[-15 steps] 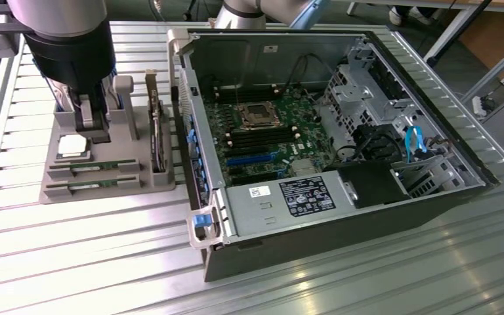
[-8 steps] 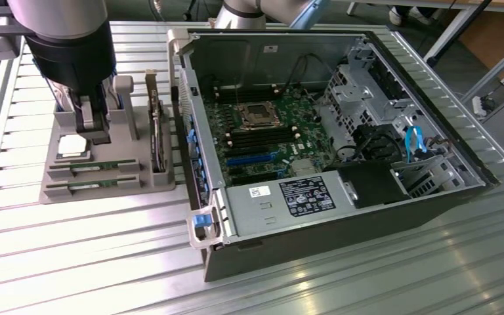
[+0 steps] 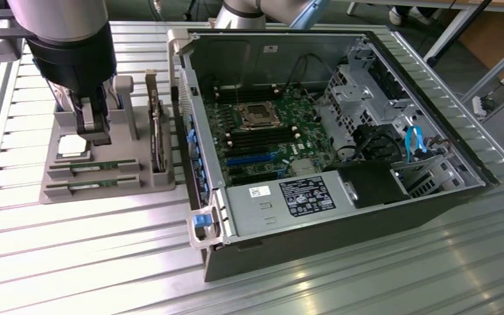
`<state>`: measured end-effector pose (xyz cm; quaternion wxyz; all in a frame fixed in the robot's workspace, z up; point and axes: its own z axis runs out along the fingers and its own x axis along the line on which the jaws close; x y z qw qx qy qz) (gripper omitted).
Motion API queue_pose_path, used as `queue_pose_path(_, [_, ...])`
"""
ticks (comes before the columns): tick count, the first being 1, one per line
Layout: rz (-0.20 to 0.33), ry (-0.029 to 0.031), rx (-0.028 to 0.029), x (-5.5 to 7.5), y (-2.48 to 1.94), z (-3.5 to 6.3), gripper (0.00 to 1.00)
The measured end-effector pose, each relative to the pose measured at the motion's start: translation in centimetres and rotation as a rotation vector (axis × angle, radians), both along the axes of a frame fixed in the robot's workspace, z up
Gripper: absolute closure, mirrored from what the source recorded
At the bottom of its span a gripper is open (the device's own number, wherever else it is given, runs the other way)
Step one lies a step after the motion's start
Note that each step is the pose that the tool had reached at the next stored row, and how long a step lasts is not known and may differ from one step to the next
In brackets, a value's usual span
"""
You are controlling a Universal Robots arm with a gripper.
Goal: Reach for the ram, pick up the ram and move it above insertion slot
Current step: 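Pick up the ram and move it above insertion slot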
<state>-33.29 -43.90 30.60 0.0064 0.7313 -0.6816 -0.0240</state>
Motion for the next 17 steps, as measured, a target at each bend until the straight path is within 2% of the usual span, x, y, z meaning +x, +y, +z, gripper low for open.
queue_pose_path(11, [0.001,0.0,0.0,0.0,0.0,-0.31,0.7])
queue_pose_path(17, [0.002,-0.0001,0.0,0.0,-0.16,-0.58,0.7])
